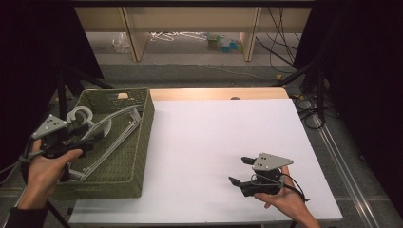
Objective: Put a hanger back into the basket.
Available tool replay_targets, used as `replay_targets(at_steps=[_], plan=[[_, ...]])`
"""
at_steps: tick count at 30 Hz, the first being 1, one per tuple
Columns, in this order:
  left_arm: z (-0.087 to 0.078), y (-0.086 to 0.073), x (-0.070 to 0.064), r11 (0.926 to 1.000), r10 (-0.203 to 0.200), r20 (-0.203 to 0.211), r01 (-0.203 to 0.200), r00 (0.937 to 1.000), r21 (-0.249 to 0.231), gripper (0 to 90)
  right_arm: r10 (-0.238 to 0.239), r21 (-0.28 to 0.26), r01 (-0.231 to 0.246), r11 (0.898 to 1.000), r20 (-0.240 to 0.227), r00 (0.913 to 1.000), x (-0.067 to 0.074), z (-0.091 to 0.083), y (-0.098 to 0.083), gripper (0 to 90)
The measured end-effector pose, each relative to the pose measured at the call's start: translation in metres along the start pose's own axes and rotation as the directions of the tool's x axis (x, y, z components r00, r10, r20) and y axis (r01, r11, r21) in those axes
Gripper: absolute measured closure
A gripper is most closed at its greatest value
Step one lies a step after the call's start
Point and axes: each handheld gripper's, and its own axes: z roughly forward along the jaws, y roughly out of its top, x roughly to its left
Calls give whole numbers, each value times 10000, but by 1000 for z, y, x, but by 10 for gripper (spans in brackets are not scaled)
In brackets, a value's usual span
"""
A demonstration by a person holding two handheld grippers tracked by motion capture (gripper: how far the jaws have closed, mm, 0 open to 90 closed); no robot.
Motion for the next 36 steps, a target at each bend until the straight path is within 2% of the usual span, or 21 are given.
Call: replay_targets(at_steps=[2, 5, 7, 10, 12, 15, 16, 20, 21, 22, 23, 24, 25, 26, 28, 29, 30, 32, 34, 36], plan=[[-2, -1, -16, 9999, -24, 375, 29, 9993, -137, 349, -1, -2, 1, 10000, 13, 10000, 0, 0, 0, 221], [-2, -2, -34, 9996, 89, 694, -69, 9976, -284, 341, 18, -18, -18, 10000, 11, 10000, 0, 0, 0, 221], [-1, -4, -48, 9993, 285, 910, -261, 9954, -275, 332, -2, -33, 2, 10000, 11, 10000, 0, 0, 0, 221], [3, -9, -66, 9988, 387, 1320, -343, 9905, -356, 319, 28, -31, -28, 10000, 1, 10000, 0, -1, 0, 221], [7, -13, -79, 9973, 622, 1654, -550, 9843, -480, 309, 18, -58, -18, 10000, 20, 10000, 0, -1, 0, 221], [14, -17, -94, 9977, 604, 1975, -529, 9784, -430, 289, 54, -47, -54, 10000, 29, 10000, 0, 0, 0, 219], [16, -19, -101, 9961, 838, 2133, -762, 9734, -436, 281, 58, -48, -58, 10000, 15, 10000, 0, -1, 0, 219], [21, -27, -117, 9963, 720, 2700, -563, 9602, -657, 245, 114, -98, -114, 9999, -20, 9999, 0, -1, 0, 216], [23, -29, -121, 9955, 822, 2820, -651, 9559, -695, 231, 105, -101, -106, 9999, -23, 9999, 0, 0, 0, 215], [24, -30, -124, 9949, 873, 2845, -689, 9547, -743, 216, 213, -96, -214, 9997, -94, 9997, 0, 0, -1, 214], [25, -33, -128, 9951, 776, 2909, -562, 9536, -815, 209, 217, -102, -218, 9997, -100, 9997, 0, 0, -1, 212], [26, -34, -129, 9948, 831, 2993, -614, 9505, -810, 203, 138, -139, -139, 9998, -69, 9999, 0, 0, 0, 211], [28, -36, -131, 9955, 732, 3145, -506, 9464, -795, 189, 134, -156, -135, 9998, -85, 9999, 0, 0, 0, 211], [28, -37, -133, 9963, 609, 3217, -379, 9449, -772, 167, 141, -189, -142, 9997, -78, 9999, 0, -1, 0, 211], [30, -40, -135, 9947, 724, 3321, -435, 9405, -935, 161, 180, -227, -183, 9996, -129, 9998, 0, -1, 0, 209], [30, -42, -136, 9951, 611, 3324, -315, 9412, -939, 160, 259, -234, -262, 9994, -137, 9996, 0, -1, -1, 209], [31, -44, -137, 9954, 592, 3411, -296, 9381, -914, 160, 272, -186, -275, 9994, -202, 9994, 0, -1, -1, 208], [33, -47, -140, 9947, 730, 3438, -433, 9362, -932, 158, 305, -203, -311, 9993, -271, 9992, 0, -1, -1, 208], [35, -50, -142, 9951, 680, 3402, -393, 9379, -908, 158, 263, -278, -268, 9993, -184, 9995, -1, 0, -3, 208], [37, -52, -144, 9952, 711, 3467, -432, 9353, -877, 158, 328, -233, -334, 9992, -227, 9992, -1, 0, -3, 207]])
